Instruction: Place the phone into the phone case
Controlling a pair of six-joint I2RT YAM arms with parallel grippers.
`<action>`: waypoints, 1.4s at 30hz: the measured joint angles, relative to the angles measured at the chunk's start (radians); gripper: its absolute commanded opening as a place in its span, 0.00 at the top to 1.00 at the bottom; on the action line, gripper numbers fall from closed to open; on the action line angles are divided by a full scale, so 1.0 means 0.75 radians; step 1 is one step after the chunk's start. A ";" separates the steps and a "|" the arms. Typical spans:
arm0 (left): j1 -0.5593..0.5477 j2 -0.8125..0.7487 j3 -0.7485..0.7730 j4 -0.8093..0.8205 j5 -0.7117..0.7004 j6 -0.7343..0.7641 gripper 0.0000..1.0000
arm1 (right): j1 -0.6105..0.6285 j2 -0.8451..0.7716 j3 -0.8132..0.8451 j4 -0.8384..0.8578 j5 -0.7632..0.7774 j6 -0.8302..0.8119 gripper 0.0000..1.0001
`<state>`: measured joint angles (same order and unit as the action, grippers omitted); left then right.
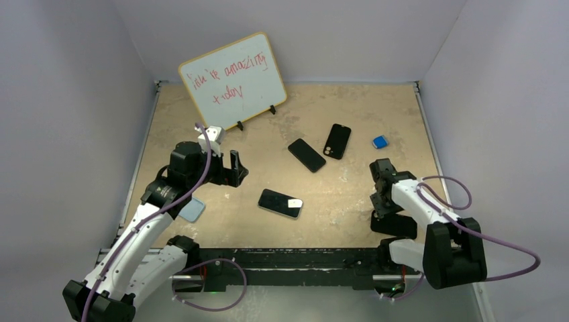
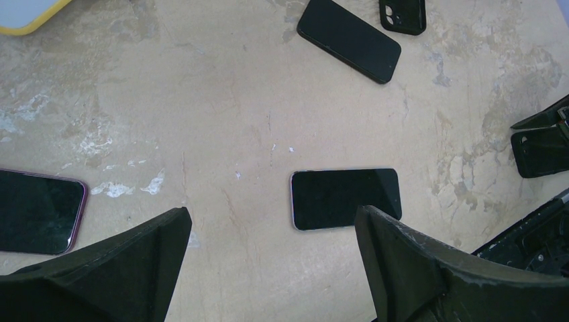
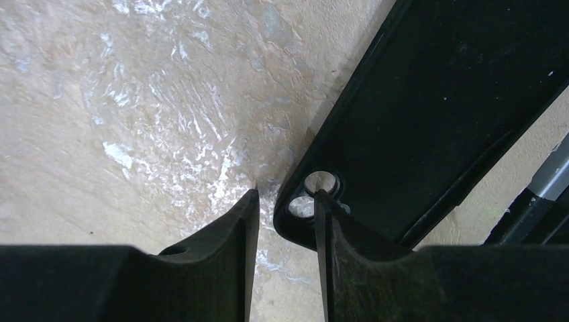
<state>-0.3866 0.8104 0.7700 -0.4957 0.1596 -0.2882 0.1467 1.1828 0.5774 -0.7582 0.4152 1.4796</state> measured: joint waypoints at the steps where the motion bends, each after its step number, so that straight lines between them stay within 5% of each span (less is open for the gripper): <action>1: 0.000 0.001 0.000 0.000 0.000 0.000 0.03 | -0.002 0.014 0.000 0.005 -0.004 0.002 0.64; 9: 0.000 0.001 0.000 -0.001 -0.015 -0.009 0.02 | -0.008 0.041 0.005 0.014 -0.013 -0.006 1.00; 17: 0.000 0.002 0.000 -0.001 -0.020 -0.009 0.03 | -0.011 -0.053 0.010 0.035 0.045 -0.101 1.00; 22: 0.000 0.002 0.000 -0.003 -0.032 -0.010 0.04 | -0.011 -0.219 0.017 0.168 0.086 -0.370 1.00; 31: 0.000 -0.048 0.000 -0.036 -0.142 -0.028 0.04 | 0.028 -0.401 0.018 0.567 -0.275 -0.972 1.00; 42: 0.000 -0.096 0.000 -0.068 -0.268 -0.057 0.05 | 0.630 -0.031 0.110 0.840 -0.478 -1.318 1.00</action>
<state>-0.3866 0.7387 0.7700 -0.5465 -0.0414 -0.3309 0.6193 1.1595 0.6598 -0.1280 0.0566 0.4911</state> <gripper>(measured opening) 0.960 0.008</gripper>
